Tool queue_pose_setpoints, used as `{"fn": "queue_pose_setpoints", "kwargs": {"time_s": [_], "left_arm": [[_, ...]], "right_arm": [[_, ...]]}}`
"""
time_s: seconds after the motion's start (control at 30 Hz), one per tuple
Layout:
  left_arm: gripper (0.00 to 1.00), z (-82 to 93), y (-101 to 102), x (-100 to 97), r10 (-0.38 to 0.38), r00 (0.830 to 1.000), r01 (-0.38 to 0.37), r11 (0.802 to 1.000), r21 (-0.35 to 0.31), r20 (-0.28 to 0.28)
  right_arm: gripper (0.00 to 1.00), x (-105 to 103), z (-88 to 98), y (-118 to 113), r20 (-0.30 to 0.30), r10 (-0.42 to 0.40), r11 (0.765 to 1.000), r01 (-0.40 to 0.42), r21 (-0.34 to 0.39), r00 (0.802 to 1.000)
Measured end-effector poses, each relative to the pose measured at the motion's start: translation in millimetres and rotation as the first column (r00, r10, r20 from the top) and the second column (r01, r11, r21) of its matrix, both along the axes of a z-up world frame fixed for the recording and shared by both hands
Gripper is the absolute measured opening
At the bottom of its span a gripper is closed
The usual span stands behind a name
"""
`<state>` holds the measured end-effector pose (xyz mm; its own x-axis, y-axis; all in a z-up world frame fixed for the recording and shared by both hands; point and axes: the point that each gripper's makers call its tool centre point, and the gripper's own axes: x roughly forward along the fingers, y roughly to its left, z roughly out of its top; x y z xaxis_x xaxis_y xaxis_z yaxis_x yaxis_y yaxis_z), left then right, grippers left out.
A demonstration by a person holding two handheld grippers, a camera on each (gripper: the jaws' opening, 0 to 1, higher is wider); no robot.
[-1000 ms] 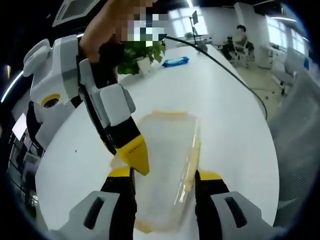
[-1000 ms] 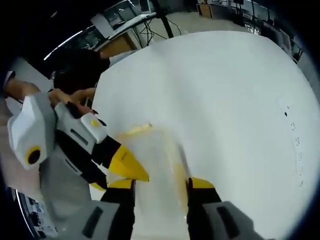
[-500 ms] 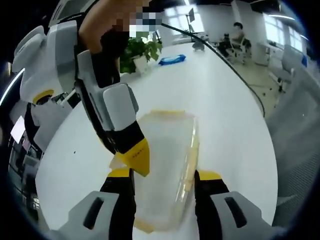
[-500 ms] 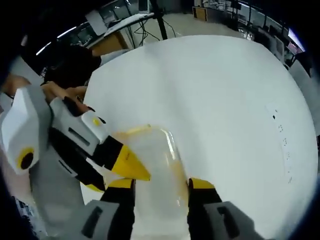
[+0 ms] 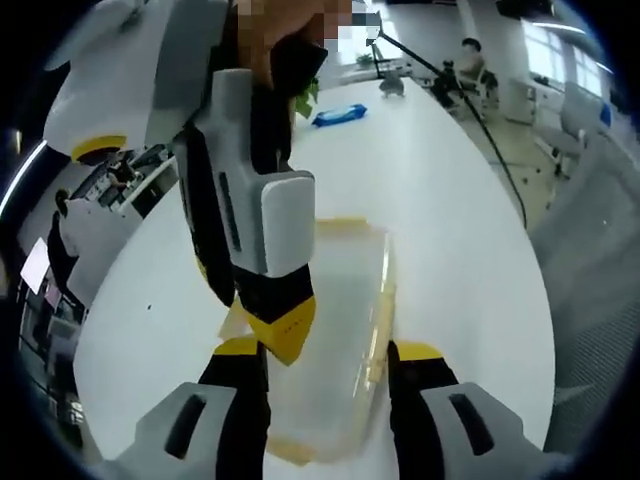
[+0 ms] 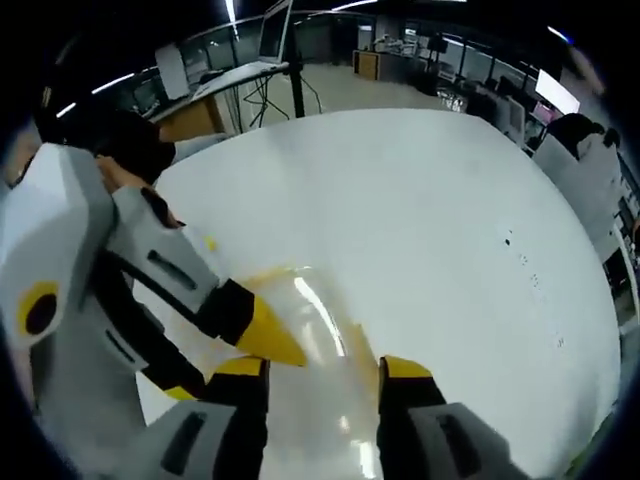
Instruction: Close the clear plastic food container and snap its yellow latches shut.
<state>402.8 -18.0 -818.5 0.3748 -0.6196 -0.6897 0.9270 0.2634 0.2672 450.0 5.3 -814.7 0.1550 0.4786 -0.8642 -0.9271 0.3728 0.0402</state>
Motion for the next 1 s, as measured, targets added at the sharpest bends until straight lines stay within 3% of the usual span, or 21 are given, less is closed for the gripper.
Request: {"fn": "queue_pose_setpoints", "kwargs": {"time_s": [0.17,0.27,0.4,0.5,0.57,0.73,1.0], "left_arm": [[0.45,1.2,1.9,0.1,-0.031,1.0,0.031,0.999,0.045,0.001],[0.44,2.8,2.4,-0.2,-0.044,0.999,0.045,0.997,0.057,-0.011],[0.47,9.0,6.4,-3.1,-0.045,0.998,0.046,0.998,0.038,-0.043],[0.55,14.0,12.5,-2.5,0.002,0.998,-0.002,1.0,0.001,-0.059],[0.57,19.6,18.7,-1.8,0.043,0.997,-0.046,0.998,-0.039,-0.066],[0.61,20.5,39.7,10.5,0.169,0.982,-0.175,0.982,-0.066,-0.086],[0.7,20.4,52.1,19.0,0.22,0.967,-0.234,0.966,-0.108,-0.126]], "right_arm": [[0.41,1.5,1.3,-0.6,-0.007,-0.028,1.0,0.028,0.009,1.0],[0.46,3.1,-1.3,-6.1,-0.052,-0.121,0.993,0.122,0.009,0.991],[0.51,3.9,-0.8,-10.0,-0.025,-0.141,0.989,0.142,0.046,0.99],[0.59,2.5,-1.2,-16.6,-0.014,-0.2,0.978,0.201,0.054,0.98],[0.59,-1.3,-0.7,-22.5,-0.003,-0.22,0.974,0.22,0.061,0.975],[0.6,-8.7,0.0,-35.2,0.016,-0.253,0.964,0.251,0.087,0.967],[0.63,-15.3,4.7,-53.3,-0.003,-0.31,0.943,0.308,0.128,0.951]]}}
